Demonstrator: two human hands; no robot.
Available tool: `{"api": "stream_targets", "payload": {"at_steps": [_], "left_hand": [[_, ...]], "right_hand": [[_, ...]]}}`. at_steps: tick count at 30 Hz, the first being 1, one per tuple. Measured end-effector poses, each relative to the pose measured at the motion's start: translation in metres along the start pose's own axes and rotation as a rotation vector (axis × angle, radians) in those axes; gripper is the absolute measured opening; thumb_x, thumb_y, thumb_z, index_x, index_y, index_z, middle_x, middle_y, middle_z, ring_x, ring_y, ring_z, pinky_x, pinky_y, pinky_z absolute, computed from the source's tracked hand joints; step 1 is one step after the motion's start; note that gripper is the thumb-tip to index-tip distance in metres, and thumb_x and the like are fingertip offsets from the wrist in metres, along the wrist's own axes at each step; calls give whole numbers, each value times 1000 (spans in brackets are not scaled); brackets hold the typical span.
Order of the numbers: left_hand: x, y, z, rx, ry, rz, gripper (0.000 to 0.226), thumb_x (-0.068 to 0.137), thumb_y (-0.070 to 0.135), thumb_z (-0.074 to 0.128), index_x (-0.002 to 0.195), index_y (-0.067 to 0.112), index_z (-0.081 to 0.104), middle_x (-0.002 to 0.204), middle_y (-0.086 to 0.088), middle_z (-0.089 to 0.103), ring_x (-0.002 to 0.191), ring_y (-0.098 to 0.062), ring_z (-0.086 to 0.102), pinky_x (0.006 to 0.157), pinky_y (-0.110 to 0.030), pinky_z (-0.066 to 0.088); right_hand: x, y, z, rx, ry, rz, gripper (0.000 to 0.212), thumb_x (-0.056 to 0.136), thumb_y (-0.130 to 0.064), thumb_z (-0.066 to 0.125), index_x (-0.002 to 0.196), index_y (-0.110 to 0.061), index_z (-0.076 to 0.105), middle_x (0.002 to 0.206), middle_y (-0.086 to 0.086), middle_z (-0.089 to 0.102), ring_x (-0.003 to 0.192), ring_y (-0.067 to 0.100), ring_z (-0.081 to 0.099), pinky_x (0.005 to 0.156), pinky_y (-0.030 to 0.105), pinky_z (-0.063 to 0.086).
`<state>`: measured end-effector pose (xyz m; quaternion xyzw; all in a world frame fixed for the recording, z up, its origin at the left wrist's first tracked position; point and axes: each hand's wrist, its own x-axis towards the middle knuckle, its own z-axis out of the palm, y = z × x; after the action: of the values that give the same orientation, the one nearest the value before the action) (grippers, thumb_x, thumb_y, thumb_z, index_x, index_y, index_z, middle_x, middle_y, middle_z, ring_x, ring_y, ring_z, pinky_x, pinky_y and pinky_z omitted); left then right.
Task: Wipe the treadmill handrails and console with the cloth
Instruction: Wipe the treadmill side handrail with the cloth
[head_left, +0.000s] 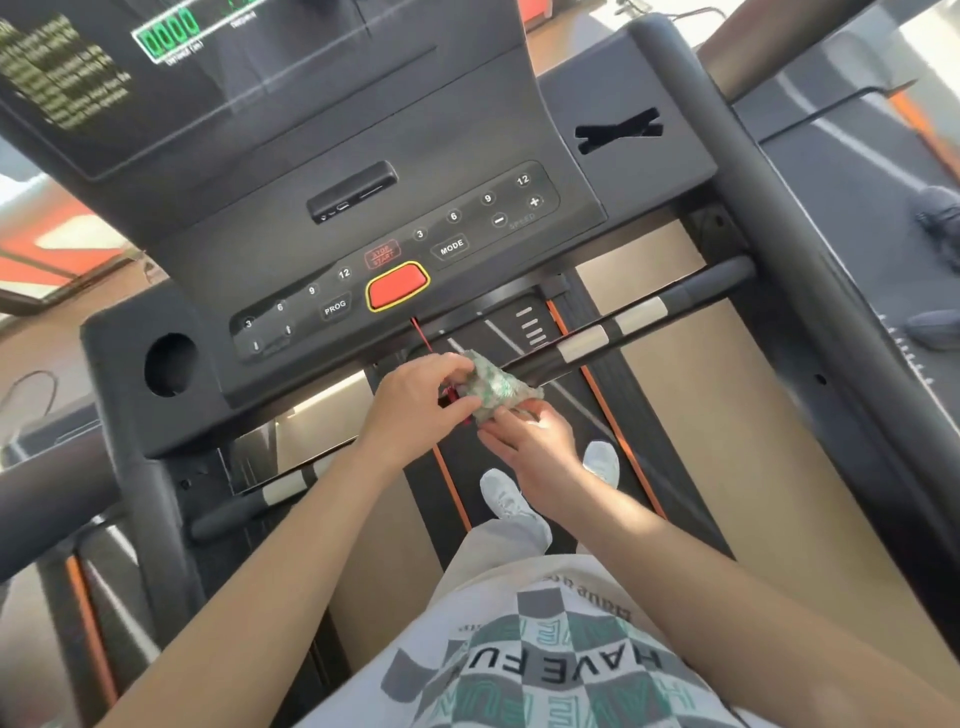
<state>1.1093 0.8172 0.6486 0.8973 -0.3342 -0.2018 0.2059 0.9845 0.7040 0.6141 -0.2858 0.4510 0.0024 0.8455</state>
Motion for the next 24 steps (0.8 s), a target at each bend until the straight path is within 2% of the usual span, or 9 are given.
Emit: {"api": "stream_targets", "payload": {"at_steps": [4, 8, 11, 14, 17, 18, 21, 24], "left_hand": [[8, 8, 6, 18, -30, 23, 31, 89, 34, 75, 116, 20, 76, 117, 8, 71, 104, -13, 65, 90, -33, 51], [19, 16, 10, 6, -87, 11, 31, 90, 35, 72, 116, 19, 76, 106, 4, 76, 95, -17, 68, 83, -33, 51], [28, 24, 15, -49, -81, 11, 34, 90, 36, 73, 118, 17, 75, 111, 2, 76, 100, -18, 70, 87, -32, 52], [36, 39, 18, -108, -96, -11, 30, 92, 31, 73, 118, 16, 76, 112, 2, 75, 100, -15, 68, 88, -28, 51], [44, 50, 25, -153, -118, -4, 22, 94, 28, 71, 110, 14, 76, 102, -1, 75, 91, -21, 67, 85, -40, 53], [48, 54, 27, -169, -116, -2, 23, 94, 27, 71, 113, 15, 76, 102, 0, 75, 90, -20, 67, 85, -40, 53], [60, 71, 35, -169, -107, 34, 25, 94, 26, 71, 117, 20, 75, 101, 5, 75, 83, -8, 61, 82, -27, 49], [74, 92, 43, -133, -112, 100, 20, 94, 27, 68, 112, 20, 74, 93, 7, 73, 83, -14, 62, 83, -37, 50]], "right_hand": [[8, -4, -8, 24, -124, 50, 30, 99, -9, 61, 128, -7, 61, 121, 14, 71, 115, 27, 68, 99, 40, 55], [9, -12, -16, 62, -84, 26, 24, 101, -10, 58, 124, -8, 63, 122, 13, 71, 115, 26, 68, 102, 40, 52], [13, -18, -23, 133, -43, -3, 19, 100, -6, 58, 117, -5, 66, 119, 15, 72, 115, 28, 68, 104, 42, 51], [14, -27, -33, 188, -60, -32, 24, 98, -5, 59, 122, 0, 62, 124, 21, 68, 119, 33, 65, 107, 44, 49], [15, -37, -41, 202, -52, -32, 31, 98, -5, 58, 129, 2, 58, 128, 21, 66, 119, 31, 65, 104, 43, 52], [16, -40, -44, 202, -46, -38, 32, 99, -5, 59, 130, 1, 58, 128, 20, 66, 119, 30, 66, 103, 43, 52], [20, -52, -54, 208, -40, -68, 33, 100, -9, 58, 133, -5, 57, 129, 15, 67, 120, 29, 65, 104, 45, 50], [22, -72, -65, 226, -11, -99, 31, 102, -10, 56, 132, -9, 58, 129, 11, 68, 119, 26, 66, 97, 39, 53]]}}
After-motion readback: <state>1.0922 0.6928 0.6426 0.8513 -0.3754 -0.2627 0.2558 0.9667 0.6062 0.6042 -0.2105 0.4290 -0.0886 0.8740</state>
